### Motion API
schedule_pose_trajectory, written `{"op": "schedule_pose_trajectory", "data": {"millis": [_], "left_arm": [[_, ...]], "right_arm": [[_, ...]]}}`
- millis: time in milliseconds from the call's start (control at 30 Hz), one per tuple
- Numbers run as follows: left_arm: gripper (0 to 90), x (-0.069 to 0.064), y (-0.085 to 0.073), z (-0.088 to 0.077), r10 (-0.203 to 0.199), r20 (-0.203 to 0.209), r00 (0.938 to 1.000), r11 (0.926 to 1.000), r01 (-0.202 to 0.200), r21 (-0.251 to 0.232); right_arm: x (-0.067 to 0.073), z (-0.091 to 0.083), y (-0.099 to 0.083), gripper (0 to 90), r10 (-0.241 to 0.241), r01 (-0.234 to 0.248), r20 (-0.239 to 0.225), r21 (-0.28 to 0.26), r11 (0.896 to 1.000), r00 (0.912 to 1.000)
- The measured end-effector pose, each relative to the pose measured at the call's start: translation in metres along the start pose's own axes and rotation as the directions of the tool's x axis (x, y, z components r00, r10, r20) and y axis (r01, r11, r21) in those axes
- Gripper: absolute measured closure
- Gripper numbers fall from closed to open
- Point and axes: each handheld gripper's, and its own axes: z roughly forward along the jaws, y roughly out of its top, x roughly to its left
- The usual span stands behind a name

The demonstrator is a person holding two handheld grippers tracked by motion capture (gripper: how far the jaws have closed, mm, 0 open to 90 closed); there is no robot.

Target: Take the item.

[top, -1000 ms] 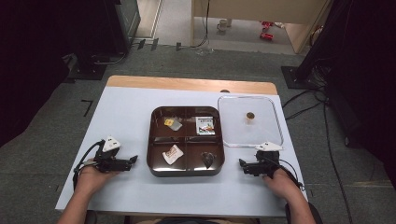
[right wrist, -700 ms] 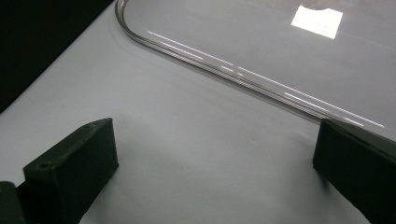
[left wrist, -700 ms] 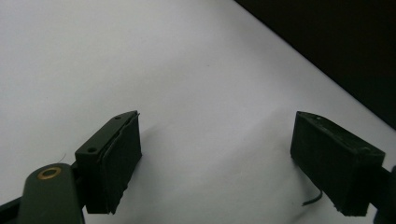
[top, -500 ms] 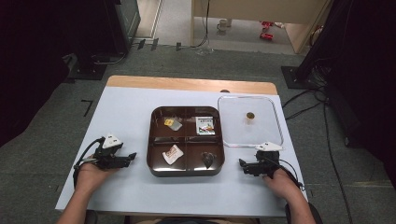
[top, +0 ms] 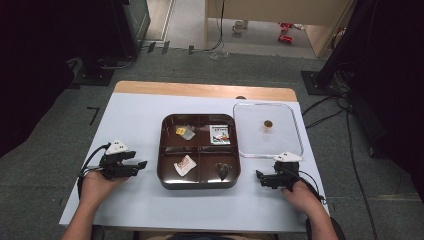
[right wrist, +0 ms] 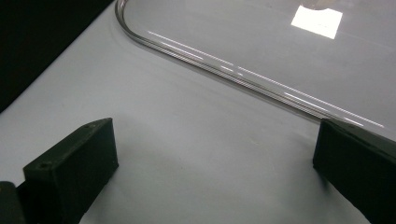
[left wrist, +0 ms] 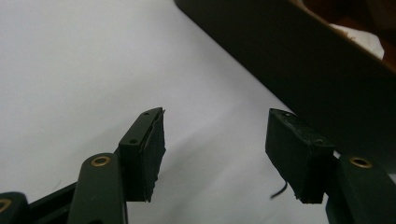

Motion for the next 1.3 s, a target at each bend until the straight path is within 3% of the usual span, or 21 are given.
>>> {"op": "schedule_pose_trajectory", "data": {"millis": [200, 233, 400, 533, 767, 900, 1000, 1300], "left_arm": [[37.2, -0.003, 0.010, -0.005, 0.015, -0.005, 0.9999, 0.9997, -0.015, -0.021], [39.4, -0.006, 0.013, -0.006, 0.036, 0.009, 0.9993, 0.9991, -0.036, -0.024], [40.5, -0.013, 0.020, -0.008, 0.053, 0.032, 0.9981, 0.9983, -0.052, -0.028], [38.9, -0.019, 0.027, -0.009, 0.069, 0.018, 0.9975, 0.9974, -0.069, -0.021], [42.4, -0.027, 0.037, -0.011, 0.084, 0.071, 0.9939, 0.9961, -0.082, -0.033], [43.5, -0.033, 0.046, -0.009, 0.081, 0.114, 0.9901, 0.9964, -0.078, -0.033], [44.0, -0.041, 0.054, -0.008, 0.106, 0.141, 0.9844, 0.9941, -0.101, -0.040], [42.9, -0.053, 0.067, -0.005, 0.130, 0.168, 0.9771, 0.9907, -0.122, -0.061]], "right_arm": [[0.000, 0.000, 0.000, 0.0, 0.000, 0.000, 0.000, 0.000, 1.000, 1.0000], [0.000, 0.000, 0.000, 0.0, 0.000, 0.000, 0.000, 0.000, 1.000, 1.0000], [0.000, 0.000, 0.000, 0.0, 0.000, 0.000, 0.000, 0.000, 1.000, 1.0000], [0.000, 0.000, 0.000, 0.0, -0.001, 0.001, 0.000, 0.000, 1.000, 1.0000], [0.000, 0.000, 0.000, 0.0, 0.000, 0.000, 0.000, 0.000, 1.000, 1.0000], [0.000, 0.000, 0.000, 0.0, 0.000, 0.000, -0.001, 0.000, 1.000, 1.0000], [0.000, 0.000, 0.000, 0.0, -0.001, 0.001, 0.000, 0.000, 1.000, 1.0000], [0.000, 0.000, 0.000, 0.0, 0.000, 0.000, 0.000, -0.001, 1.000, 1.0000]]}}
